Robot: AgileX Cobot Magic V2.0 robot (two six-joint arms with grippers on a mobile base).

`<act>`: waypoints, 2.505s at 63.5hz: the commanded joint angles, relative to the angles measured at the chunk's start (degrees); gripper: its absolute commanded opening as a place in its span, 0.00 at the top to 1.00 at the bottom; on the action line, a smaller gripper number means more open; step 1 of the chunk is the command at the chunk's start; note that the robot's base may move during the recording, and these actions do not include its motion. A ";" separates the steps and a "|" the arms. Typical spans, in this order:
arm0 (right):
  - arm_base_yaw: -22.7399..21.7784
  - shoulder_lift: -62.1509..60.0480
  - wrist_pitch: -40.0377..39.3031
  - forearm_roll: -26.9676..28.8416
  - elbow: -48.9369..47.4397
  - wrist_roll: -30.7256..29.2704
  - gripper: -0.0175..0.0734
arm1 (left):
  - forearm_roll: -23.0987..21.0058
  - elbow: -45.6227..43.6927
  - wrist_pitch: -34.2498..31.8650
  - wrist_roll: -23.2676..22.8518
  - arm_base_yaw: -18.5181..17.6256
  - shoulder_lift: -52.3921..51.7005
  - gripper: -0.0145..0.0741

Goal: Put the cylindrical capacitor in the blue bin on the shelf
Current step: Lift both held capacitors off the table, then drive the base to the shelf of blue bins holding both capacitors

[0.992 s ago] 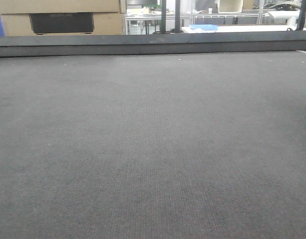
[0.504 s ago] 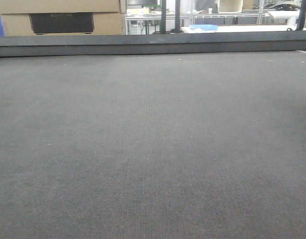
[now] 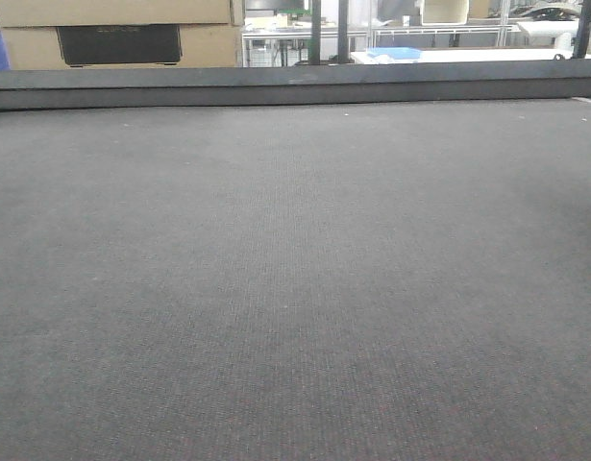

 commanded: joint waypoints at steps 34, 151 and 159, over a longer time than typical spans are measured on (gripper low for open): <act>0.00 -0.56 -1.65 -0.62 -0.45 -0.02 0.99 | 0.02 -0.54 -0.59 0.00 -0.30 -0.43 0.96; 0.00 -0.56 -1.99 -0.62 -0.45 -0.02 0.99 | 0.02 -0.54 -0.73 0.00 -0.30 -0.42 0.96; 0.00 -0.56 -1.99 -0.62 -0.45 -0.02 0.99 | 0.02 -0.54 -0.73 0.00 -0.30 -0.42 0.96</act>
